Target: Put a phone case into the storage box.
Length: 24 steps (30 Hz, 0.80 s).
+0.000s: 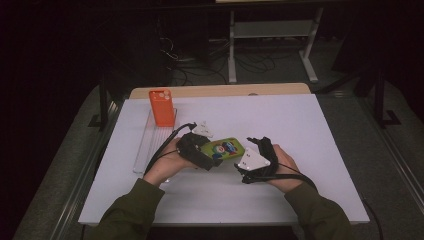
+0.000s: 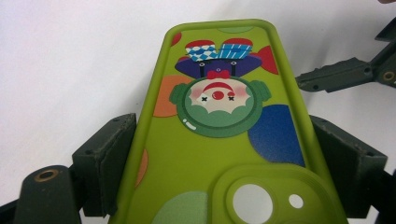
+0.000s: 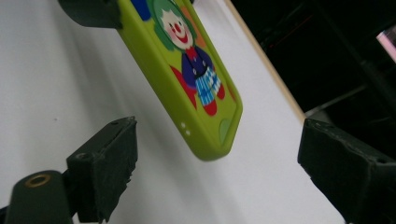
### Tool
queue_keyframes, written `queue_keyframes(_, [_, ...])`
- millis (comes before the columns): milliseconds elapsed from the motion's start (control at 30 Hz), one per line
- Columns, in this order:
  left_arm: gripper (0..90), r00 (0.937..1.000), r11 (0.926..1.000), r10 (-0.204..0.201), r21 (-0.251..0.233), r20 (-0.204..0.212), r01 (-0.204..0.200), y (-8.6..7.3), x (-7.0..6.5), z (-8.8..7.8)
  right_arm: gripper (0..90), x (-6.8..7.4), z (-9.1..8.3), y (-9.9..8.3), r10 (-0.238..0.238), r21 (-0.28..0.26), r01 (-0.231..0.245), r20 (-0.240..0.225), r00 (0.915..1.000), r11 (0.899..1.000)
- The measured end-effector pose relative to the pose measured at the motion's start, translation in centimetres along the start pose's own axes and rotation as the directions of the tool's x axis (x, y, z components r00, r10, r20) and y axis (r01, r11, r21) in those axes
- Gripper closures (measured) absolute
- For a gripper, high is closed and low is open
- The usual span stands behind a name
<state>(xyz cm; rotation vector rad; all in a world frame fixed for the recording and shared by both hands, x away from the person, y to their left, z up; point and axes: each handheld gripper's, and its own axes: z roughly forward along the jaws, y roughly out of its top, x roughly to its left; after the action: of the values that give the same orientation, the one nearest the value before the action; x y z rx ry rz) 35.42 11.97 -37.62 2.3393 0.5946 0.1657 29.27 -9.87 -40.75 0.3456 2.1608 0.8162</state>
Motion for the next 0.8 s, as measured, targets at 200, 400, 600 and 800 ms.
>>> queue_keyframes(200, [14.9,1.0000,1.0000,0.006,0.000,0.002,-0.006,0.0,0.0,0.0,13.1,1.2,0.1,0.5,-0.103,-0.007,0.104,0.062,0.9928,0.995])
queue_keyframes(400, [15.0,0.9999,0.9998,0.016,0.009,0.000,-0.016,0.0,0.0,0.0,14.0,1.8,0.2,0.5,-0.237,0.004,0.238,0.115,0.9648,0.971])
queue_keyframes(600, [15.0,0.9999,0.9999,0.014,0.008,0.001,-0.014,0.0,0.0,0.0,20.1,2.6,0.4,0.6,-0.325,-0.001,0.330,0.166,0.9309,0.944])
queue_keyframes(800, [15.0,0.9995,0.9994,0.031,0.014,0.009,-0.031,0.1,-0.1,-0.1,27.7,3.6,0.6,0.8,-0.379,0.016,0.382,0.186,0.9067,0.924])
